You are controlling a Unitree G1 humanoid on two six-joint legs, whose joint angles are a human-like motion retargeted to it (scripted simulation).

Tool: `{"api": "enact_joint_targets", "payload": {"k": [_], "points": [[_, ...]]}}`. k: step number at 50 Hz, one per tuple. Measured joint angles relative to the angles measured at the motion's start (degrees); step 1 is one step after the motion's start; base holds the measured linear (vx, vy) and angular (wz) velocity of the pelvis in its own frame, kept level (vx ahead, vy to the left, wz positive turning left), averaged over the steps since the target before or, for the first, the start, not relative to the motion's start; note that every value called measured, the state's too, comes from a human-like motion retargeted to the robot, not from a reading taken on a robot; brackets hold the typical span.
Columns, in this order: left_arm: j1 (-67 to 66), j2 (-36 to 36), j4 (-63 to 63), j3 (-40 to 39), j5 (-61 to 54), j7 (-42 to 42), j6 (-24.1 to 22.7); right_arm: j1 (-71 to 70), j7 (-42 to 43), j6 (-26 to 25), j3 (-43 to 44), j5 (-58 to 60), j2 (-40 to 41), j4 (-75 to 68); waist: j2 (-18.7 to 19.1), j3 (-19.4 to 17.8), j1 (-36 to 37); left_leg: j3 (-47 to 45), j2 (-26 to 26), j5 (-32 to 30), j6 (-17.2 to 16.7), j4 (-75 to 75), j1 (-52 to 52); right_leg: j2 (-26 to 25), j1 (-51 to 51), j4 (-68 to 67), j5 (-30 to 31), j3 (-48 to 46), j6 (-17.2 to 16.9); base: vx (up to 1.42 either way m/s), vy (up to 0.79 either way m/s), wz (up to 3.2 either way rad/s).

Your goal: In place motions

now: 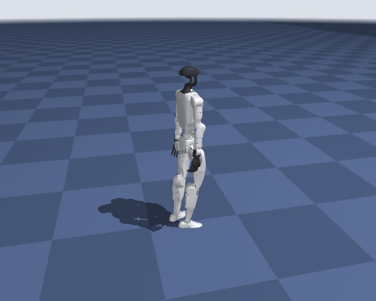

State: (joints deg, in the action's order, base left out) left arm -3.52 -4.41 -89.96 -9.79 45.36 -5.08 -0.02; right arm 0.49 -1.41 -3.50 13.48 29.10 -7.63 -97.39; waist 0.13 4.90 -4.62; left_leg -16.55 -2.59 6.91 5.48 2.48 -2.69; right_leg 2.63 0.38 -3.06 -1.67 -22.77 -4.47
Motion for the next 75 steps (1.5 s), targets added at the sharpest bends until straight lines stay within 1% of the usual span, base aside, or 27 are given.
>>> {"api": "enact_joint_targets", "payload": {"k": [9,17,30,37,43,47,59,75], "points": [[-1.72,-1.06,-0.67,-1.34,0.06,1.11,0.39,-0.29,0.22,-0.21,-1.25,1.75,0.67,0.60,0.91,0.10,0.44,-2.05,1.22,-0.15,-0.77,-0.34,-0.05,-1.03,-1.14,-0.47,-0.23,2.04,0.40,-0.02,-0.03,-0.24],[-1.51,-2.09,-1.41,-1.64,-0.14,1.29,1.12,-0.06,-0.39,0.21,-0.36,0.57,0.31,0.53,0.55,-0.53,-0.85,-1.96,1.90,-0.43,-1.41,-0.10,-0.17,-1.24,-1.00,-0.38,-0.91,1.71,0.57,-0.03,-0.08,0.02],[0.94,1.59,1.39,1.65,-0.08,-0.74,-0.09,0.95,-0.03,-0.62,0.65,-0.62,-0.83,-0.01,0.89,-0.66,-0.73,-1.01,1.84,-1.84,-2.40,-0.46,0.26,-1.42,-0.51,-0.14,-1.62,0.54,0.76,0.00,-0.01,0.02],[0.95,0.79,2.04,4.50,3.45,-0.44,-1.22,-0.13,0.53,0.05,0.18,-1.12,-0.01,0.50,1.32,-0.59,-0.57,-0.89,1.71,-2.23,-2.33,-0.40,0.14,-1.35,-0.20,-0.06,-1.47,0.14,0.86,0.00,0.00,0.00],[0.48,0.69,0.60,1.69,0.74,-0.84,-0.50,-0.72,-0.49,0.48,-1.02,0.66,0.84,1.86,1.22,-0.35,0.01,-1.51,1.31,-2.28,-2.06,-0.39,-0.24,-1.83,-0.05,0.18,-1.31,0.50,1.57,0.00,0.01,-0.07],[0.31,0.29,-0.56,0.29,-0.74,-0.51,0.22,-0.84,-0.52,0.36,-2.01,3.06,0.83,2.23,1.27,-0.28,-0.37,-1.19,1.23,-2.38,-1.82,-0.20,-0.30,-1.59,0.10,0.15,-1.16,0.14,1.40,0.00,0.00,0.00],[-1.20,-0.57,-0.95,-0.08,1.07,0.54,0.69,-0.39,-1.63,-0.10,-0.38,0.21,0.06,0.75,1.21,0.22,0.07,-1.46,1.07,-2.72,-1.45,-0.12,-0.54,-1.17,0.28,-0.09,-0.92,0.40,0.86,0.00,0.00,0.00],[-0.76,-0.15,-0.68,0.28,1.09,-0.03,0.75,-0.30,-1.58,-0.15,-1.12,1.77,0.37,0.96,0.98,0.31,-0.06,-1.78,0.76,-3.31,-1.12,-0.07,-0.76,-1.23,0.12,-0.16,-0.51,0.53,1.25,0.00,0.00,0.00]]}}
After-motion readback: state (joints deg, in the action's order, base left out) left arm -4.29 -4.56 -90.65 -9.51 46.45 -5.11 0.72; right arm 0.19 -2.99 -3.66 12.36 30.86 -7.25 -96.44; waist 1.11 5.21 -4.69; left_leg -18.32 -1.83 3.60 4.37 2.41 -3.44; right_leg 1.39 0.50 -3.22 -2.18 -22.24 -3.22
